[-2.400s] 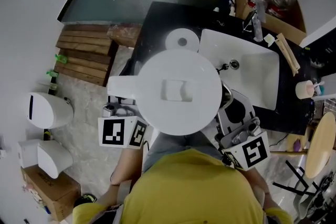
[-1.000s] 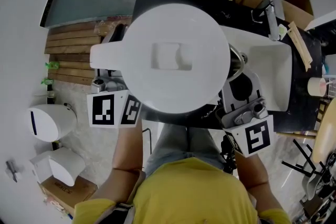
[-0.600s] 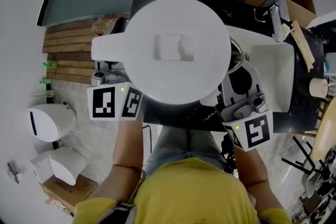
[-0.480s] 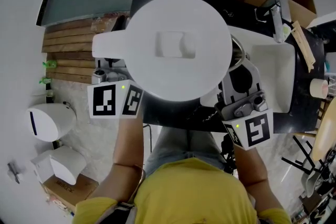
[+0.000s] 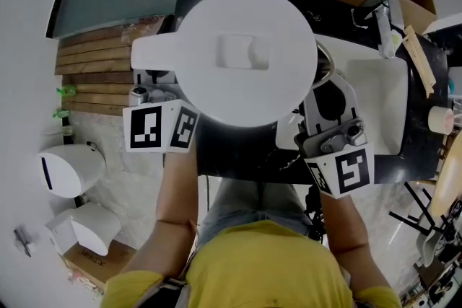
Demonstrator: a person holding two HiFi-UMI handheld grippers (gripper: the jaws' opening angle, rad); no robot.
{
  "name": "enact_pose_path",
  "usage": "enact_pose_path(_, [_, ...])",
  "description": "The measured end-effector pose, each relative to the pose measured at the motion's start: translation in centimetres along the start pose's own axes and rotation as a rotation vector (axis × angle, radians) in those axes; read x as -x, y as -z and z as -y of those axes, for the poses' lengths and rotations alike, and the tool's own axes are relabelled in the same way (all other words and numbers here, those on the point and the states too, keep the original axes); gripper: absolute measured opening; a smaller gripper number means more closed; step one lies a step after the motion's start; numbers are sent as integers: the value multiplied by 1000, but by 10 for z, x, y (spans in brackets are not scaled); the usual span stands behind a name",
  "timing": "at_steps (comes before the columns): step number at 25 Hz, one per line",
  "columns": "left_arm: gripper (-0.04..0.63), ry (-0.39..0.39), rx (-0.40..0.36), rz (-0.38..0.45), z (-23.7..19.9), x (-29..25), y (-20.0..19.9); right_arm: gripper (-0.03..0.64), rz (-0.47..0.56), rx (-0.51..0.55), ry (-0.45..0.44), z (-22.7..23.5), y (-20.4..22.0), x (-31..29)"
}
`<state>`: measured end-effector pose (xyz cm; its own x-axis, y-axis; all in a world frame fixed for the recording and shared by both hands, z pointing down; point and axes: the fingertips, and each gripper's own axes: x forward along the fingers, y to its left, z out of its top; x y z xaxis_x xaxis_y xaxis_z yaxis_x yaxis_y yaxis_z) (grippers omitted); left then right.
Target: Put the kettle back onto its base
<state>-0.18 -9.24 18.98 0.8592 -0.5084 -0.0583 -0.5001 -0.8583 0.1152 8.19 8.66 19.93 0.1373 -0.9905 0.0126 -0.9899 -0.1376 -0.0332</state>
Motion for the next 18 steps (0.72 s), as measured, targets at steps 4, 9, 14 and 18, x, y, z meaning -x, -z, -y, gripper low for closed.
enact_pose_path(4, [44, 5, 5, -11, -2, -7, 11, 9, -13, -12, 10, 5, 9, -5])
enact_pose_path(9, [44, 14, 0, -16, -4, -14, 18, 9, -26, -14, 20, 8, 14, -9])
enact_pose_path(14, [44, 18, 17, -25, -4, -20, 28, 9, -33, -16, 28, 11, 18, -11])
enact_pose_path(18, [44, 12, 17, -41, -5, -23, 37, 9, -43, -16, 33, 13, 22, -12])
